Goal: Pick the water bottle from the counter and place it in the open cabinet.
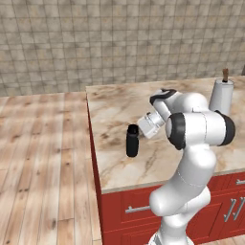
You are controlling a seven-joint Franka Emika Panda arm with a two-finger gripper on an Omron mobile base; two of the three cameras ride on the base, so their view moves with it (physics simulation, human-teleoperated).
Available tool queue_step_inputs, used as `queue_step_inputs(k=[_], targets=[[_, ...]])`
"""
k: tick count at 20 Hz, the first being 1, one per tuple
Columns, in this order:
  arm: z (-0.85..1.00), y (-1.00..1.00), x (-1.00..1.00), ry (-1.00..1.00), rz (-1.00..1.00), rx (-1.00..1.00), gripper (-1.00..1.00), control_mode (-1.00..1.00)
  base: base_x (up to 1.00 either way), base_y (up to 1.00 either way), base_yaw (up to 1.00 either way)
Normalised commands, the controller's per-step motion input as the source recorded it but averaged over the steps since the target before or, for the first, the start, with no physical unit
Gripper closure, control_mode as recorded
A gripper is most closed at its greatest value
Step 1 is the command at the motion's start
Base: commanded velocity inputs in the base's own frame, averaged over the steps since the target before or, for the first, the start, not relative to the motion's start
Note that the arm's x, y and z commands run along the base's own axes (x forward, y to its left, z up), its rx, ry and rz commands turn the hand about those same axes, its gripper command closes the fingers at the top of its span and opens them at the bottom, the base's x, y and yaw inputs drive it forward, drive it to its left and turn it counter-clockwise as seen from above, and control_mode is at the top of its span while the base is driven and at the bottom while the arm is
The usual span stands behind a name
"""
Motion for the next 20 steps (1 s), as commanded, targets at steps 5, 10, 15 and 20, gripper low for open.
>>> queue_step_inputs(k=[5,10,15,20], targets=[[-0.12,0.13,0.05,0.0,0.0,0.0,-1.0,-1.0,0.0,0.0,0.0],[-0.03,0.2,0.06,0.0,0.0,0.0,-1.0,-1.0,0.0,0.0,0.0],[0.0,0.07,0.0,0.01,0.0,0.0,-1.0,-1.0,0.0,0.0,0.0],[0.0,0.0,0.0,0.0,0.0,0.0,1.0,-1.0,0.0,0.0,0.0]])
